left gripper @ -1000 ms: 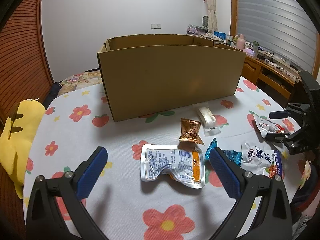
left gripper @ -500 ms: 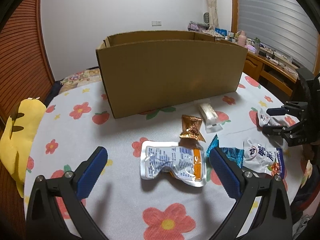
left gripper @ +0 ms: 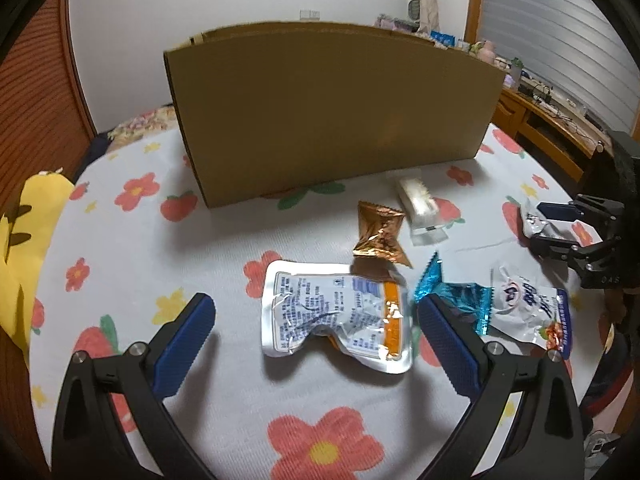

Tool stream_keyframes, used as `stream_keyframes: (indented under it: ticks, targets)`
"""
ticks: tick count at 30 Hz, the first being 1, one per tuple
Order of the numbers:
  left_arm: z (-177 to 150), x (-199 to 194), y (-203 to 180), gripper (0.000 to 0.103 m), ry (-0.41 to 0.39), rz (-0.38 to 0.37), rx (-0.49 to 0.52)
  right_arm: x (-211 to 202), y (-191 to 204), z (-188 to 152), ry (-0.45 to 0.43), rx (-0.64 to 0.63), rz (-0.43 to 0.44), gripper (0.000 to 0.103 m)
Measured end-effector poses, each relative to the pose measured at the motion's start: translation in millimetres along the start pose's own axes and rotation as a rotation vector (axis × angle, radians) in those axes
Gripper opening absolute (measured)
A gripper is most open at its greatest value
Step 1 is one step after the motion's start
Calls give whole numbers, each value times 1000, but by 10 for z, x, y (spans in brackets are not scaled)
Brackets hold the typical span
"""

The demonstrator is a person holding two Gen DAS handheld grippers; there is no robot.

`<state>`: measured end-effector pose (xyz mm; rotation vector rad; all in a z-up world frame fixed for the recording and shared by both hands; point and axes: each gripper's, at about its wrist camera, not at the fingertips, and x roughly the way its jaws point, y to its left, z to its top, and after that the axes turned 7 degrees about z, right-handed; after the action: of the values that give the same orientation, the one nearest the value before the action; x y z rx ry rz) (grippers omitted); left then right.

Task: Organize snacks
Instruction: 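Lower the right tool onto the red-print duck pouch while the left tool reaches the silver pouch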

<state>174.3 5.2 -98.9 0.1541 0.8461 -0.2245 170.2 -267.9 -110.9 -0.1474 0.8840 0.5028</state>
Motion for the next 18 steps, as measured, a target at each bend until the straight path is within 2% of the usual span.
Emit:
stream_keyframes:
  ticks: [3,7,10,13,16,18]
  targets:
    - [19,72,46,100,33,-3,-19,0,0,-2,0,2,1,67]
    - [17,115,82,89,57,-23,-40,3,-3,-1,0,2,2,67]
    - [-1,105,56,85,50,-7,-23,4,-2,-3,0,2,1,67]
    - [-22,74,27,77,36,-13,-4,3,-2,-2,0,2,1,67]
    - [-38,33,-14,60,25,-29,12,3,-4,-3,0,3,1,67]
    - [-48,14,-24,58,21,-31,13,4,-3,-1,0,3,1,67]
